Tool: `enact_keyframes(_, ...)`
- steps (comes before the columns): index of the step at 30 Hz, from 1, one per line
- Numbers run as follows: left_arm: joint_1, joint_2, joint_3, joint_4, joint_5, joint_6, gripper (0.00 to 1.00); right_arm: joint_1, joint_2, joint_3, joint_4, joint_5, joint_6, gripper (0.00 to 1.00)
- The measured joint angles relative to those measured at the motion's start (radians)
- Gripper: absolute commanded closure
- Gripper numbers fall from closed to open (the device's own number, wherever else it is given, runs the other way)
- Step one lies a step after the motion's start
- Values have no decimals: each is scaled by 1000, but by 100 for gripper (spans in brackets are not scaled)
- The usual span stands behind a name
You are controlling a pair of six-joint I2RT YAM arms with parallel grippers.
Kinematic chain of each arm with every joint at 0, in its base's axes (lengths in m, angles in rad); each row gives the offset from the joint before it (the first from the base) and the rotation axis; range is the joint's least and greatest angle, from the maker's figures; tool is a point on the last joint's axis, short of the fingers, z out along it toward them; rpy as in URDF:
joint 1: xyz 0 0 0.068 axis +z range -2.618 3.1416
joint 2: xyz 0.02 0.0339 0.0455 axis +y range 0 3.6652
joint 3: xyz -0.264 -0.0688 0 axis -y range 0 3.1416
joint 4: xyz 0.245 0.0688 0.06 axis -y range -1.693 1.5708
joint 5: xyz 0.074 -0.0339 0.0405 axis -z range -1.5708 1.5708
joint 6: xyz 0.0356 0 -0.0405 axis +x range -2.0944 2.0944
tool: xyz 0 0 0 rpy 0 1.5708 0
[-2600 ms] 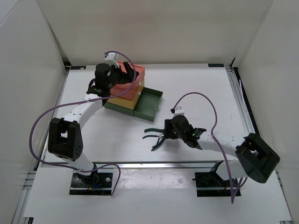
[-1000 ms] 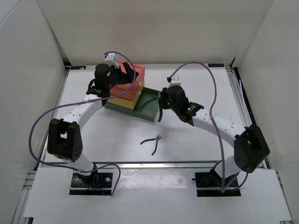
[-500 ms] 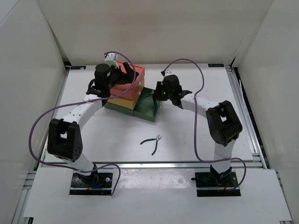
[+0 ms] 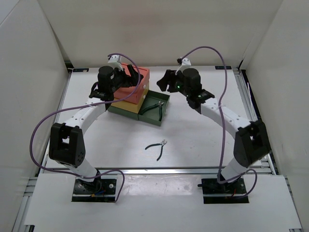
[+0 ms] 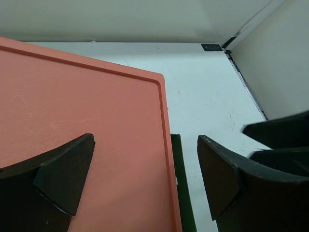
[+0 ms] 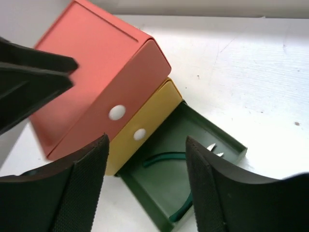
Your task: Sort the tools into containers
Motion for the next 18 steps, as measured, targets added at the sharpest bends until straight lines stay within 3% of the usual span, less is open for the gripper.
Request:
enact_keyframes(3, 0, 0, 0, 0, 0, 0, 1, 2, -100, -71, -3, 10, 1, 36)
enact_keyframes(6, 0, 0, 0, 1, 0, 0, 1, 35, -202, -266, 23, 35, 13, 35)
enact_keyframes(12, 0, 0, -2, 2, 0, 0, 1, 242, -216, -612, -63, 100, 48, 32)
enact_keyframes(18, 0, 0, -2, 2, 0, 0, 1, 320, -223, -692, -80, 152, 87, 31)
